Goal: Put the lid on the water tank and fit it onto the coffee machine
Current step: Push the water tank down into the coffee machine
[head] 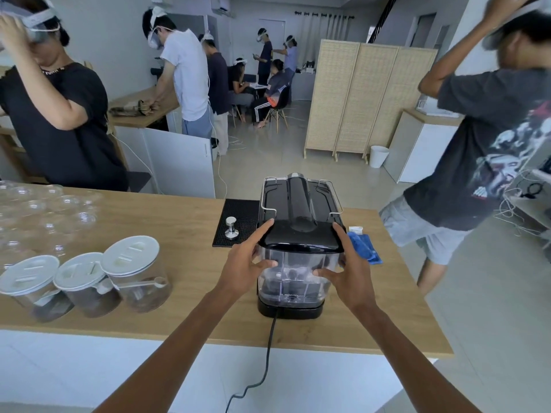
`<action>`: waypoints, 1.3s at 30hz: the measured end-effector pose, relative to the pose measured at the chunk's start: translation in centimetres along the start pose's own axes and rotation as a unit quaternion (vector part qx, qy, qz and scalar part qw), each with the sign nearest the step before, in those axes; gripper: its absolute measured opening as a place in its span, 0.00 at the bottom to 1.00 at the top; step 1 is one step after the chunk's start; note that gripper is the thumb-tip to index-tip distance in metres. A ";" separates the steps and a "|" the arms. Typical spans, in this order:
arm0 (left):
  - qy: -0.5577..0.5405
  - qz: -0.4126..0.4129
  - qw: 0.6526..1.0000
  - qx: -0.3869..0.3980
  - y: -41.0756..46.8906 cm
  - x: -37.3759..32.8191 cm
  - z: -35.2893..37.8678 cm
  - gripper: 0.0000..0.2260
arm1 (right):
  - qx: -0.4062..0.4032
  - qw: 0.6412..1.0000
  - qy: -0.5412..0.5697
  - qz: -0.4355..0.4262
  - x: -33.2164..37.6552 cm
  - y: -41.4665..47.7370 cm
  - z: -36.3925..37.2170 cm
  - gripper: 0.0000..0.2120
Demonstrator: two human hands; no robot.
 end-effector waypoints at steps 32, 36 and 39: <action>0.075 -0.017 0.995 -0.065 -1.7 0.4 1.3 0.34 | -0.033 0.999 -0.039 -0.013 -1.7 -0.9 0.5 0.47; 0.079 -0.026 0.994 -0.075 -2.3 0.5 1.6 0.34 | -0.047 0.998 -0.049 -0.014 -2.0 -1.5 0.8 0.48; 0.085 -0.035 0.993 -0.076 -2.4 1.0 2.1 0.34 | -0.042 0.997 -0.070 -0.012 -2.2 -1.5 0.8 0.49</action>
Point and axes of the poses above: each hand's wrist, its own y-axis towards the middle knuckle, its own z-axis out of the palm, x = y × z, the point moved 6 cm from there along y, towards the middle knuckle, and after that the axes turned 3 degrees about -z, right-handed, at the moved point
